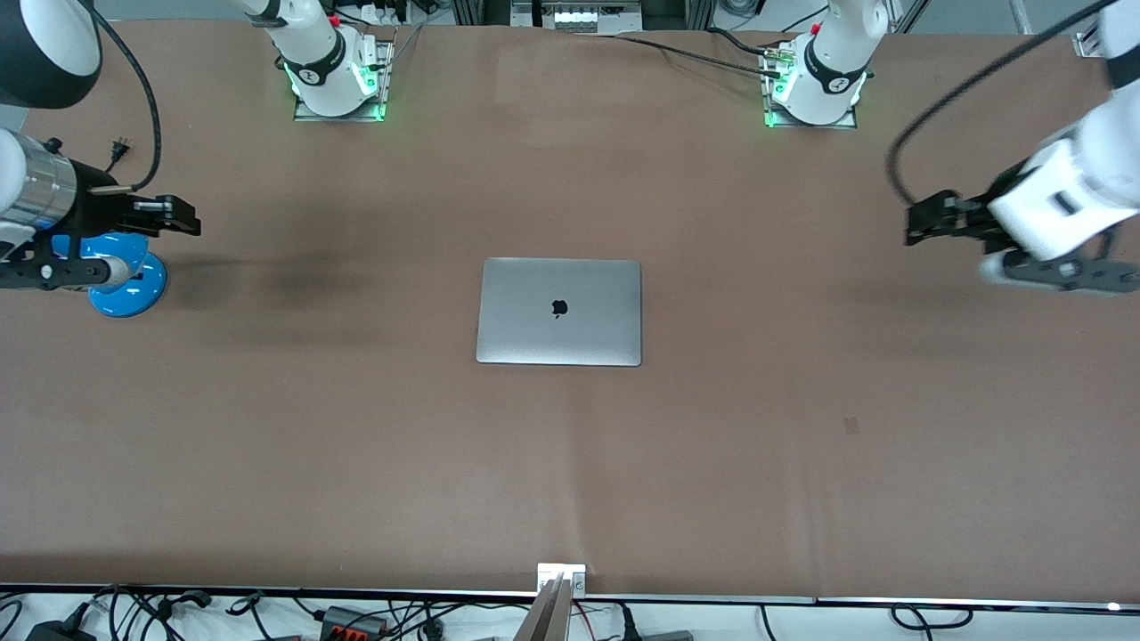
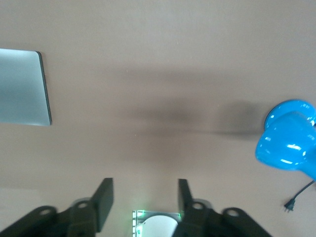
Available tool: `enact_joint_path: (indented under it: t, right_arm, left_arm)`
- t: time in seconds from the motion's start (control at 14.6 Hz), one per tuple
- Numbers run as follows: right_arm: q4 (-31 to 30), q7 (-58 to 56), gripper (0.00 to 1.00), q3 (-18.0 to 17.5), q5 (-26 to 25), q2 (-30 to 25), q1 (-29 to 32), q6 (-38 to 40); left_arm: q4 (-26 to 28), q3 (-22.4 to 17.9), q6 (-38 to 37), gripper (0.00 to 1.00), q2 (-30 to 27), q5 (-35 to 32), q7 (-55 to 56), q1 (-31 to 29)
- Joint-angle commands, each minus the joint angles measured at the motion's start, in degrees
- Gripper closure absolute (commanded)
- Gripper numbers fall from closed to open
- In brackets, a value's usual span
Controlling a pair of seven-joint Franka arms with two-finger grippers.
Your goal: Close laptop with both arms from behind
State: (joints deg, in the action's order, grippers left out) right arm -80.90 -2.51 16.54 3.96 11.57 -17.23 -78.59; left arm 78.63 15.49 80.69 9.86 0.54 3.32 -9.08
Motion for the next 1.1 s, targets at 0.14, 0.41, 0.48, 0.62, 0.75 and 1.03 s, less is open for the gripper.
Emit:
enact_joint_path:
  t: [0.14,0.41,0.48,0.62,0.75,1.03]
  right_arm:
    - [6.1,-1.6,0.00,0.2,-0.8,3.0,0.4,0.7]
    - [6.4,-1.5,0.00,-0.1,-0.5,3.0,0.8,0.5]
    - [6.5,-1.4,0.00,-0.3,-0.5,3.0,1.1,0.4]
    - [5.4,-0.9,0.00,-0.7,-0.4,2.3,2.6,-2.0]
    - [5.0,-0.9,0.00,-9.5,-2.0,1.3,8.1,-2.0]
    - [1.4,-0.5,0.00,-24.2,-6.7,-1.4,22.4,-3.9]
  left_arm:
    - [15.5,-14.0,8.3,0.00,-9.4,2.6,-1.3,9.7]
    - [24.4,-14.1,18.4,0.00,-15.1,2.3,-1.2,9.8]
    - [24.0,-14.1,18.4,0.00,-15.7,1.9,-1.2,9.9]
    - [23.8,-14.1,18.1,0.00,-15.0,1.8,-1.2,11.0]
    - [23.7,-14.1,17.1,0.00,-14.8,1.8,-1.1,10.7]
    - [23.7,-14.1,14.1,0.00,-14.5,1.8,-1.4,10.0]
